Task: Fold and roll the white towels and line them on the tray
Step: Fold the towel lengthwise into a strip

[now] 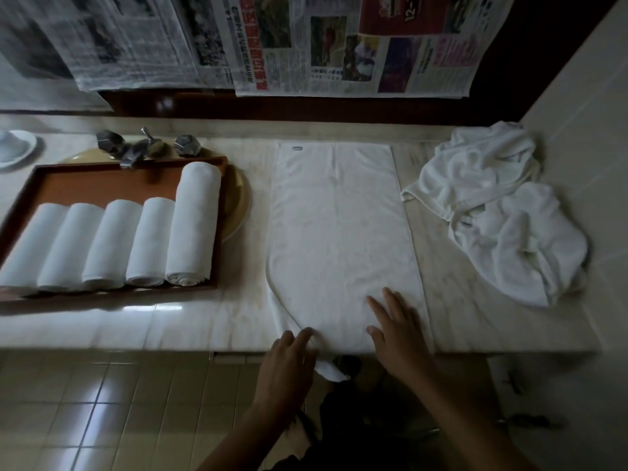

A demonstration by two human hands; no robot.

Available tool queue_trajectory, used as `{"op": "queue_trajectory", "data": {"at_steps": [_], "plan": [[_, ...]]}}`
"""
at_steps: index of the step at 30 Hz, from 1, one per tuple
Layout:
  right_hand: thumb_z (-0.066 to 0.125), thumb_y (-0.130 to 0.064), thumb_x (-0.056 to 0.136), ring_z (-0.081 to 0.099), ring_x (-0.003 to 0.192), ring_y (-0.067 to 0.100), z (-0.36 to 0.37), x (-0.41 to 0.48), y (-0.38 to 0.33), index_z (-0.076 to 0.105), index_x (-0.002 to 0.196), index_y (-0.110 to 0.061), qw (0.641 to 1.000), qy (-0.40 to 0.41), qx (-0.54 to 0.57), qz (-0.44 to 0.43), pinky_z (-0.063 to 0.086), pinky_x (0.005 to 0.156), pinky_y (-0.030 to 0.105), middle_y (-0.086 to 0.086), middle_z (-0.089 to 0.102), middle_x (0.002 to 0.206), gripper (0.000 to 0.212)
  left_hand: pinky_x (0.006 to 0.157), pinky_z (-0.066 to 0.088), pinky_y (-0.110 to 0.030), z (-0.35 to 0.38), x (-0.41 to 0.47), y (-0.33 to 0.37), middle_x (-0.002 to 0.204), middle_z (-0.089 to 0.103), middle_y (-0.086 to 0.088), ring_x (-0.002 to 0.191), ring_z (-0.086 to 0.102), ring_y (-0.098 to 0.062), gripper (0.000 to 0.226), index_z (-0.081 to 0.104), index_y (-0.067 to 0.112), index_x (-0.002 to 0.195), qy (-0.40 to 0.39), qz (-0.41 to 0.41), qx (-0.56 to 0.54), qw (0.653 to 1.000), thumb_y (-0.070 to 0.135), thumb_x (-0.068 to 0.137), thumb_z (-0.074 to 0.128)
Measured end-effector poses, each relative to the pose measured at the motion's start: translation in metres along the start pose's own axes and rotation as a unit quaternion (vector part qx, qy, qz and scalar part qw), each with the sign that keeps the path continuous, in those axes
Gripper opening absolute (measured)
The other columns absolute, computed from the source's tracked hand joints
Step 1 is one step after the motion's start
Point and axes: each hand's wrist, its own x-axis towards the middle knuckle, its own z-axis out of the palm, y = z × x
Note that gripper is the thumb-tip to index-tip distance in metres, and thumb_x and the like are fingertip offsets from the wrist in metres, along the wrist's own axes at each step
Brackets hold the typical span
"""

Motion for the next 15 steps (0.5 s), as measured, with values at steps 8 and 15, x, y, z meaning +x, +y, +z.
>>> {"op": "queue_trajectory", "data": {"at_steps": [8,15], "plan": [[0.049,-0.038,0.105,-0.005,0.157,0.019,-0.012,-0.001,-0.005,0.024,0.160,-0.035,0.999,-0.036,0.020,0.014,0.001,0.126,0.044,-0.001,0.002,0.171,0.060,0.045,0.031,-0.020,-0.013,0.003,0.011,0.067,0.049,0.006,0.058,0.046,-0.012,0.026,0.047,0.017,0.071,0.027,-0.102,-0.059,0.993,0.019,0.089,0.065],[0.051,-0.039,0.105,-0.004,0.157,0.017,-0.016,0.003,0.000,0.027,0.159,-0.034,0.999,-0.043,0.015,0.006,0.003,0.126,0.042,-0.002,0.003,0.171,0.060,0.051,0.043,-0.015,-0.051,-0.011,-0.011,0.073,0.062,-0.002,0.061,0.054,-0.004,0.016,0.058,0.013,0.080,0.093,-0.179,-0.232,0.952,0.008,0.085,0.073]]}}
